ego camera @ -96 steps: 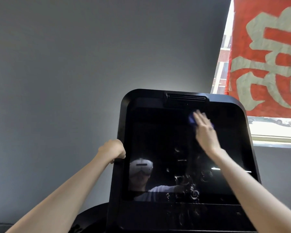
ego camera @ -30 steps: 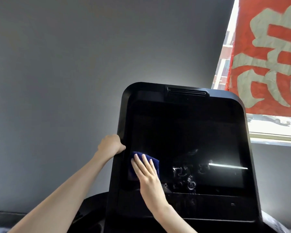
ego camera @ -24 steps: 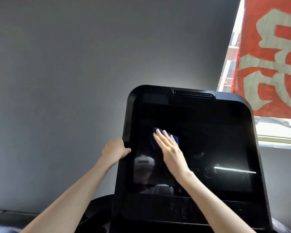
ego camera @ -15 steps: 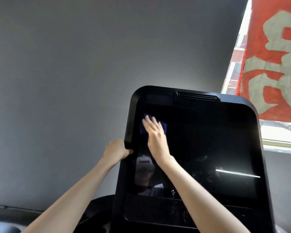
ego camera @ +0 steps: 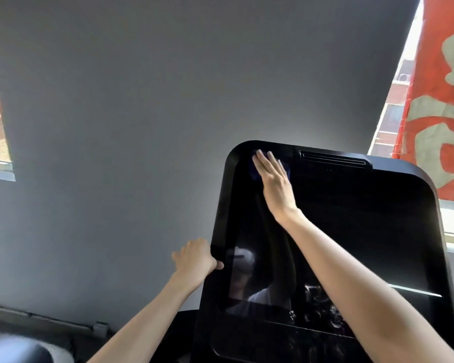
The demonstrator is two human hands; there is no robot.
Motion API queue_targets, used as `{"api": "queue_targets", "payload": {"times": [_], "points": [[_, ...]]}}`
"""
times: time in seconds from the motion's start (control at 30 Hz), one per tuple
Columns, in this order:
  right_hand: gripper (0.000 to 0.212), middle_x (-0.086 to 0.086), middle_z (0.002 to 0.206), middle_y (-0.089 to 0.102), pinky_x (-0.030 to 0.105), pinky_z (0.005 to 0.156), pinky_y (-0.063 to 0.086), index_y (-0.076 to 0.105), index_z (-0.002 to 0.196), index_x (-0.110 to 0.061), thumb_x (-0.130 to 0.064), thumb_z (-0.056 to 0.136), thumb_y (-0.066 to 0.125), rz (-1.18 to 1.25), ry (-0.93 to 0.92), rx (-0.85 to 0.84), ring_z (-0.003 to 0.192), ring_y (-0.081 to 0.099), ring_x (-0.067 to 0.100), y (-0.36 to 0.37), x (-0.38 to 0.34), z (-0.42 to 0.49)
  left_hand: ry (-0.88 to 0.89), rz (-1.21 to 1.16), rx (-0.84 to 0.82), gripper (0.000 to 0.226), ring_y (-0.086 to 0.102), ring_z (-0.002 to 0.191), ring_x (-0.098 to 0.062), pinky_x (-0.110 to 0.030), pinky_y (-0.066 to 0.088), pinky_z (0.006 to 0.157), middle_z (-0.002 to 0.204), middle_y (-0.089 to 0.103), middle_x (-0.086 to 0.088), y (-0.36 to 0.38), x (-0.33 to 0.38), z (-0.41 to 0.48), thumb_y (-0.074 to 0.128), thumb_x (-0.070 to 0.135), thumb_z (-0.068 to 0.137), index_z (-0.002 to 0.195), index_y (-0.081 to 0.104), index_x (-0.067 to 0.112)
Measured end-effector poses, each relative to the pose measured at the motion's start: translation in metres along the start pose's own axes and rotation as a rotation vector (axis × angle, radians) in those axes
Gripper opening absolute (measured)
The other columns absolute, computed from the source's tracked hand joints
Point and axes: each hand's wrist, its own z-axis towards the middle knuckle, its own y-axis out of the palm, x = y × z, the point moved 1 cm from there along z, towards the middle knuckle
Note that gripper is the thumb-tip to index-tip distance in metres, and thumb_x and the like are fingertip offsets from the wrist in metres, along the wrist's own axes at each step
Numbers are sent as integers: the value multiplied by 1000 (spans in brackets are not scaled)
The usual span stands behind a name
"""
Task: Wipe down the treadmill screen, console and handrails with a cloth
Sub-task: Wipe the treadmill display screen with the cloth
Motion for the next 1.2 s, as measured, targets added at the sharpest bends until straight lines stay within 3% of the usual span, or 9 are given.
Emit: {"api": "queue_targets", "payload": {"times": [0.17,0.27,0.47,0.6,0.7,0.8,0.9,1.0,1.2], "points": [[64,4,153,27,35,119,10,32,145,-10,16,88,41,38,215,236,144,17,22,1,9,21,11,0,-8,39,59,103,-24,-35,40,87,105,63,-1,0,-1,0,70,43,81,101,55,13],[47,10,141,46,37,115,22,48,134,-7,9,90,43,79,345,194,134,35,28,1,6,57,15,-28,-10,38,61,98,-26,-36,43,84,99,64,-3,-1,-2,1,72,42,78,78,46,13],[27,15,109,66,38,99,36,65,110,-3,-3,85,55,-2,-273,-268,103,57,35,30,-55,53,16,-89,-26,57,60,83,-29,-36,44,78,70,54,-5,2,-7,-2,69,46,79,59,27,15],[20,6,72,68,36,79,49,71,76,-11,-10,72,52,36,-507,-378,70,63,29,52,-82,-24,7,-148,-121,38,54,74,-24,-31,39,63,74,53,-6,15,-25,-8,59,42,89,71,38,17],[20,1,89,71,37,95,44,71,89,-15,-9,73,60,78,-646,-459,89,65,24,54,-89,-86,-52,-104,-160,10,50,73,-20,-29,39,63,80,53,0,17,-47,-10,51,20,90,82,50,14],[30,-6,110,68,33,106,35,69,104,-21,-11,77,63,12,-777,-416,110,60,13,41,-82,-94,-103,-60,-154,17,46,64,-20,-26,33,52,70,48,0,16,-63,-9,43,8,82,67,44,16],[31,-5,115,67,32,110,21,69,103,-22,-7,78,60,-41,-549,-220,116,57,14,28,-64,-35,-87,-87,-178,17,58,81,-23,-29,47,66,87,59,-1,13,-66,-10,47,10,85,86,62,18],[37,-1,130,58,38,115,12,63,117,-17,-5,82,60,-56,-298,-251,133,41,18,22,-55,-5,-69,-170,-170,20,62,100,-21,-31,51,84,101,65,1,14,-64,-10,53,15,88,101,66,21],[35,-4,115,66,33,114,16,68,108,-15,-15,77,51,38,-516,-432,123,51,18,31,-90,-123,-68,-220,-139,7,70,78,-19,-31,55,77,73,69,0,4,-68,-10,62,15,80,79,68,18]]}}
